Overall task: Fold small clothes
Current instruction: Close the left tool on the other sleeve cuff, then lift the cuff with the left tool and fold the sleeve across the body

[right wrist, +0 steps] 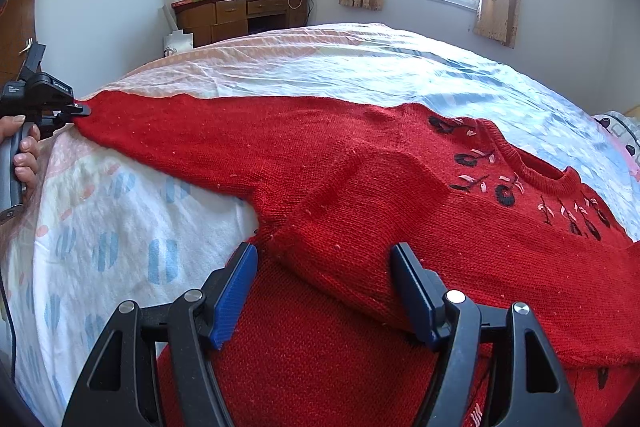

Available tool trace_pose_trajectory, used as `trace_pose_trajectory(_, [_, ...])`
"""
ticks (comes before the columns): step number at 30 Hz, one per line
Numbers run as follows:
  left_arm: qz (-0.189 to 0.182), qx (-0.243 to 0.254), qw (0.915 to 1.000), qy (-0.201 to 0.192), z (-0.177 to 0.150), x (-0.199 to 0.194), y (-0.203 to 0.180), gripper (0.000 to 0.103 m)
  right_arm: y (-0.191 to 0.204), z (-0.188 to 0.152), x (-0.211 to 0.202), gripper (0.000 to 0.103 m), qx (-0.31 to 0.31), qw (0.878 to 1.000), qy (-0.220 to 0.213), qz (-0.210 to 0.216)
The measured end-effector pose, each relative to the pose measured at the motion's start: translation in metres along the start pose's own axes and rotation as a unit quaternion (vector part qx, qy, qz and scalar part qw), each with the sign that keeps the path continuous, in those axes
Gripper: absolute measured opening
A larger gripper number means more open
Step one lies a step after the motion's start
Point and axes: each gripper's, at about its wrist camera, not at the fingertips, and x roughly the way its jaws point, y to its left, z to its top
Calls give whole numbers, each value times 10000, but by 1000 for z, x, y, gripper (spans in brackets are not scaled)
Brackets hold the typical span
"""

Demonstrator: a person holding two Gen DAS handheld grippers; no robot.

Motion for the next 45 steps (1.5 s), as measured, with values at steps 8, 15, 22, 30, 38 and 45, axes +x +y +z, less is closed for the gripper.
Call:
trace_pose_trajectory(8, [-382,422,9982,-211,2,-33,-30,6,-2,1,0,72,26,10000,47,23])
trace_pose_trajectory(15, [-913,696,9930,-264,1,-64,-66,6,-21,10,-9,74,363,9987,233,289])
trace_pose_trajectory(22, [-1475,979,9839,-237,-10,-95,-113,6,-43,10,-54,75,438,9980,205,407])
trace_pose_trajectory(30, [-1990,1213,9724,-94,-36,-107,-172,6,-84,-15,-108,76,781,9964,136,283])
trace_pose_trajectory(38, [-2353,1428,9613,105,-69,-118,-237,6,-121,-46,-154,77,937,9956,-26,80])
trace_pose_trajectory(45, [-2648,1674,9494,235,-101,-131,-294,6,-151,-81,-183,77,1097,9939,24,-129])
